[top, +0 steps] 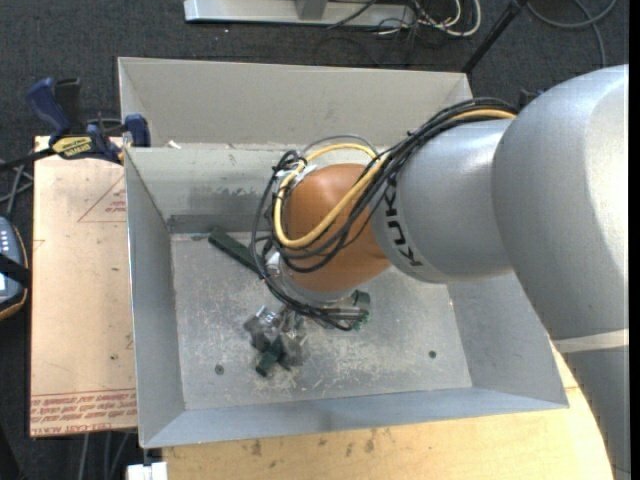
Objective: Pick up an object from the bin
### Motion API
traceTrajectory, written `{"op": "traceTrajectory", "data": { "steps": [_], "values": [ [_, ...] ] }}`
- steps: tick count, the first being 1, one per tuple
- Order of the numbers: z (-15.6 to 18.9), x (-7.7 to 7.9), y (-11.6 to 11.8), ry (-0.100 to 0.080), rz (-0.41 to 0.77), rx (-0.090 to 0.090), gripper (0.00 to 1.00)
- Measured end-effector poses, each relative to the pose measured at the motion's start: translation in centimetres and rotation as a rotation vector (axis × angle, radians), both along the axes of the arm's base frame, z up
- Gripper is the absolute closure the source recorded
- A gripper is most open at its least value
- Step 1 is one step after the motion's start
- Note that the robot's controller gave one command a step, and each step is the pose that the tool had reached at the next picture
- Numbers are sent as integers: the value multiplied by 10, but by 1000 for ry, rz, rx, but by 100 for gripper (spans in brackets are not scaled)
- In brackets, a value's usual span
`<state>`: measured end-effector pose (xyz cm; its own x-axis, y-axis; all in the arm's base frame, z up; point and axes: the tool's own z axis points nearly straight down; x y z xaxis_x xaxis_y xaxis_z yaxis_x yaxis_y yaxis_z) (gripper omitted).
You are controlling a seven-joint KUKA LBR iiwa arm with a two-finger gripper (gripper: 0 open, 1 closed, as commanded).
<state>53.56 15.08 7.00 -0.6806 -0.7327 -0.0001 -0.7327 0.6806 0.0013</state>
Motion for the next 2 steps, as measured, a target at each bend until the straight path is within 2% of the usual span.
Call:
{"op": "traceTrajectory", "data": {
  "steps": [1,2],
  "values": [
    [0,0,0,0,0,0,100],
    [159,29,4,-6,19,2,100]
  ]
}}
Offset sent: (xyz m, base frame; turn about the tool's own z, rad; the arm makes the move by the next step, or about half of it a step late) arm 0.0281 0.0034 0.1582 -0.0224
